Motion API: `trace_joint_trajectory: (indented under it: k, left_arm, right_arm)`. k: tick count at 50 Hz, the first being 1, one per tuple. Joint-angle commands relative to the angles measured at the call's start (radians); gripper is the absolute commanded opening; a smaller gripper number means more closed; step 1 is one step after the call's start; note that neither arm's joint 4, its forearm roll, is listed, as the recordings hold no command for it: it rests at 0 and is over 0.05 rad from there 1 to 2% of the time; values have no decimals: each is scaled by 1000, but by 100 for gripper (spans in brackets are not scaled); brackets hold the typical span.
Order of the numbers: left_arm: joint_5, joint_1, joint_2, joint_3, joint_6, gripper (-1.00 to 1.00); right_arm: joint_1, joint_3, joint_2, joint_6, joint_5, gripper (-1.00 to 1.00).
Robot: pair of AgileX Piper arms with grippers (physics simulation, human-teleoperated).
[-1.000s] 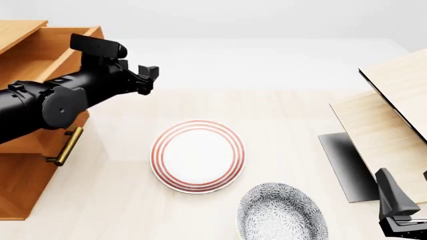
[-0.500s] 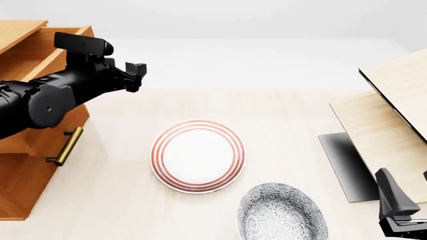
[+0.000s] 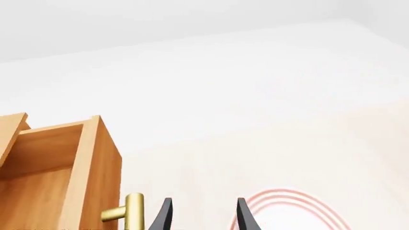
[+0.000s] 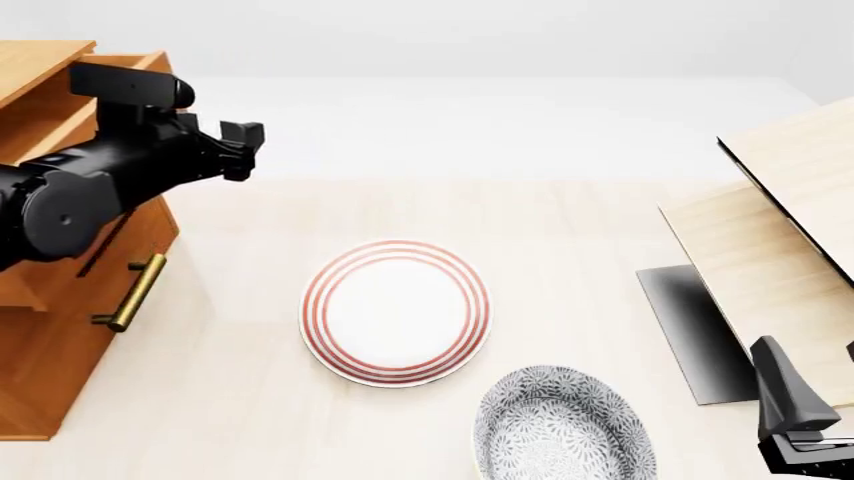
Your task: Close the top drawer of the cabinet.
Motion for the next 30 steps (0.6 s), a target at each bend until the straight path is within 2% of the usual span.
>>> trace_joint_trajectory:
  k: [1,30]
  left_arm:
    - [-2,39,-3,10,-4,100]
    - [-37,131,25,24,-2,100]
  right_arm:
    - [0,0,0,0,0,100]
    - [0,0,0,0,0,100]
